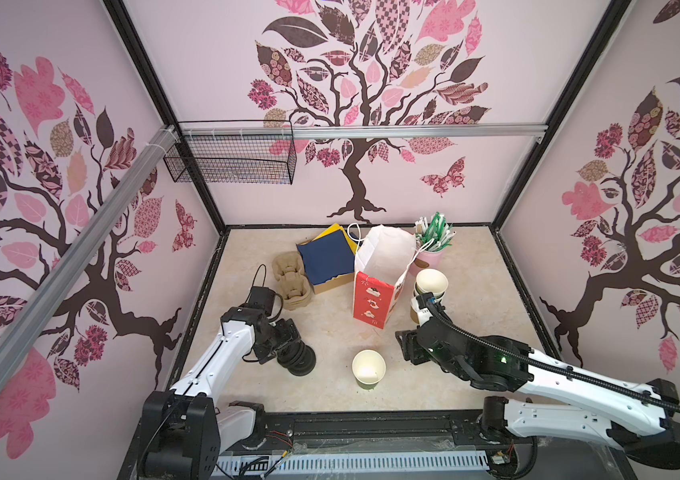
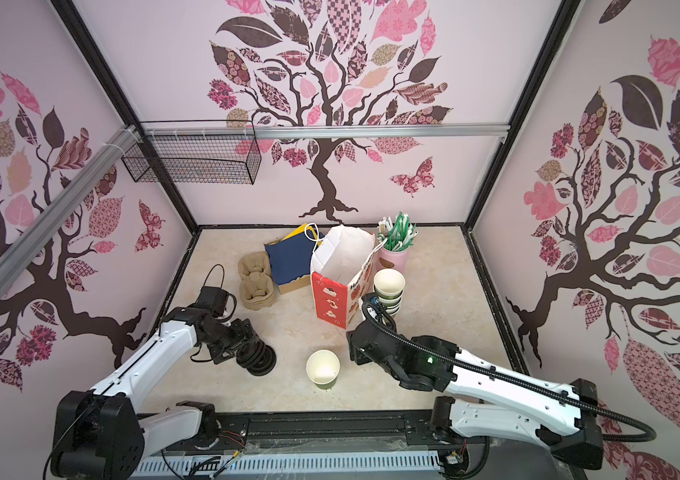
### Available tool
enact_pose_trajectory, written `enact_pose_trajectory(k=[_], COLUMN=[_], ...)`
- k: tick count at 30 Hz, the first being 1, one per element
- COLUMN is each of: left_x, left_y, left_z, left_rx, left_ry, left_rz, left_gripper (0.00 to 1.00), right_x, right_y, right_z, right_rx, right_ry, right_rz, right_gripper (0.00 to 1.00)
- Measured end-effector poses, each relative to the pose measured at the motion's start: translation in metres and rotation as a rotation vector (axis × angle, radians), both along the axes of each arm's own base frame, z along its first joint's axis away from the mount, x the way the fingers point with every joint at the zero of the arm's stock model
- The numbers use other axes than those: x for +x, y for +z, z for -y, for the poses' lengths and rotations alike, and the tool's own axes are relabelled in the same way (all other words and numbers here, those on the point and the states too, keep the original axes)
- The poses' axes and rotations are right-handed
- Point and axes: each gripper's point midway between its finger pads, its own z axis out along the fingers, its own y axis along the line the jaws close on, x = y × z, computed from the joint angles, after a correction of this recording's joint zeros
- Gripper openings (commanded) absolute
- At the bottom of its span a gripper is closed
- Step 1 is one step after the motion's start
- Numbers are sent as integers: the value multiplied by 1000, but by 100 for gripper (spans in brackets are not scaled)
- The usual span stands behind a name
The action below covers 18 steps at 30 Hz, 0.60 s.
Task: Pack the takeout coffee
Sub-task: 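Lower the left gripper onto the black lids while the right returns to the cups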
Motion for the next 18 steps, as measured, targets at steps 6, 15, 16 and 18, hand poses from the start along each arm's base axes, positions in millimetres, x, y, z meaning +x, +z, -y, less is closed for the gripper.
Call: enact_pose_trajectory(k=[6,15,16,18], left_x=[2,5,5,5], left_y=[-1,-7,-7,-8], left_z=[0,1,1,1], left_rx=[1,2,2,-1], left_ry=[-2,-6,-6,-9], left_rz=[3,-10,-12,-16], left_gripper=[79,76,76,75], right_x=[0,0,0,0], right_y=[0,-1,-2,-2], right_z=[0,0,-1,-1], right_rx=[0,-4,-5,-5], right_ry=[0,-1,-1,-1], right_rz=[0,-2,-2,-3], right_gripper=[67,68,67,67])
